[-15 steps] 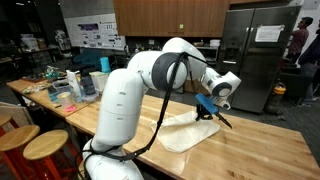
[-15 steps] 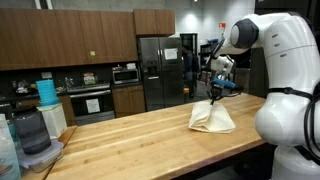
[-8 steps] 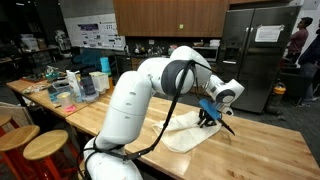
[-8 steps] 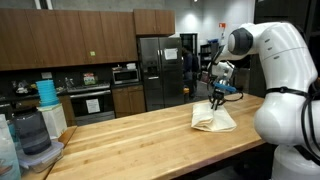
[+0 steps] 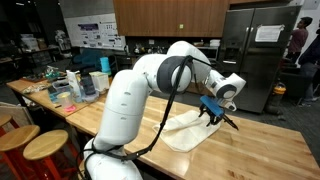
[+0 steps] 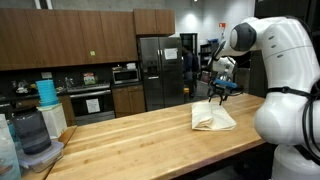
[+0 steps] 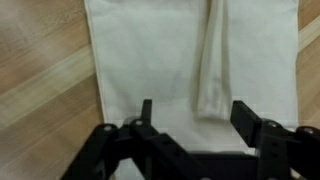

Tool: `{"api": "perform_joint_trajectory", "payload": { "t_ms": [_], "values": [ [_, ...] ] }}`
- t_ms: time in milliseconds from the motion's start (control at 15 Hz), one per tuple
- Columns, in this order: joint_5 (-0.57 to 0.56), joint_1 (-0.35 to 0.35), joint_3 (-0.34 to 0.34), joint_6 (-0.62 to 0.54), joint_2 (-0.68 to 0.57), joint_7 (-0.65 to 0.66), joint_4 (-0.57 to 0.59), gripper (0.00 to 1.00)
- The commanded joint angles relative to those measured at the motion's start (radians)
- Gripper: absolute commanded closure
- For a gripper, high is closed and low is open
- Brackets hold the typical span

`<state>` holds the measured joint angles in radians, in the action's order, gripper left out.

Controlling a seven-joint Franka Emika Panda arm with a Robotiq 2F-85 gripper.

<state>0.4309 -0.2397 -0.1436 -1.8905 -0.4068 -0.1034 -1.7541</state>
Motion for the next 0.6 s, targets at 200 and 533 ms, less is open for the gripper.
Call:
{"api": "perform_joint_trajectory", "payload": {
  "t_ms": [200, 533],
  "values": [
    [-0.045, 0.010, -0.008, -0.117, 0.182, 0.040, -0.157, 0.00],
    [-0.139, 0.049, -0.014, -0.240, 0.187, 0.190, -0.201, 0.00]
  ]
}}
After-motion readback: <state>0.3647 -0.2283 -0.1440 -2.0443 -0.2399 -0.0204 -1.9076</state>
